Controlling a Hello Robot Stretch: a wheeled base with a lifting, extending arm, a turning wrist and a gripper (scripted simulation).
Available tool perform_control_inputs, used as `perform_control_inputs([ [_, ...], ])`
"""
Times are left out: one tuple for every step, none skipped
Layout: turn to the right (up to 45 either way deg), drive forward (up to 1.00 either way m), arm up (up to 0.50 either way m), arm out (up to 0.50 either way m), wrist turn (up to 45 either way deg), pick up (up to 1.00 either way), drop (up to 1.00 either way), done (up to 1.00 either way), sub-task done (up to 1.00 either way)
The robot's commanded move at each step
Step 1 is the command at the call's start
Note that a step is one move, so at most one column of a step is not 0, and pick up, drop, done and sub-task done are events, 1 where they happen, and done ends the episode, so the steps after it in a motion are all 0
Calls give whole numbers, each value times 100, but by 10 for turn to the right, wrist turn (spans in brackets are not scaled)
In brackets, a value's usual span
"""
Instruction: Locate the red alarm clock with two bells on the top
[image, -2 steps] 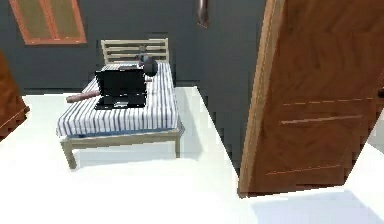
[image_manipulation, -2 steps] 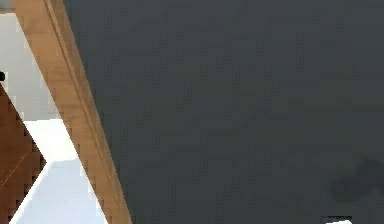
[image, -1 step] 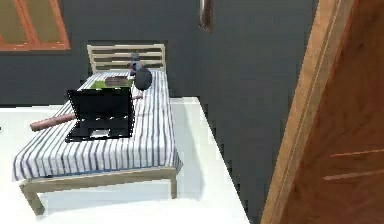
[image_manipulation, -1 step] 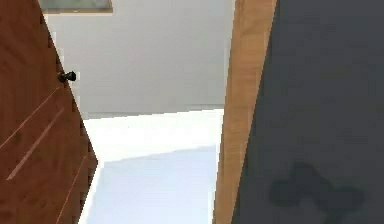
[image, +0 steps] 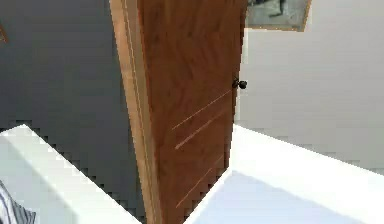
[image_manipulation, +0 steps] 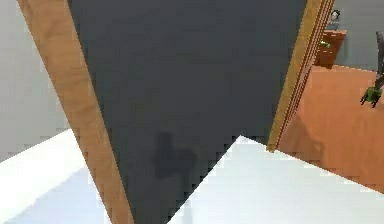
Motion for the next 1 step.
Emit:
perform_control_inputs([
  [330,0,0,0,0,0,0,0,0],
])
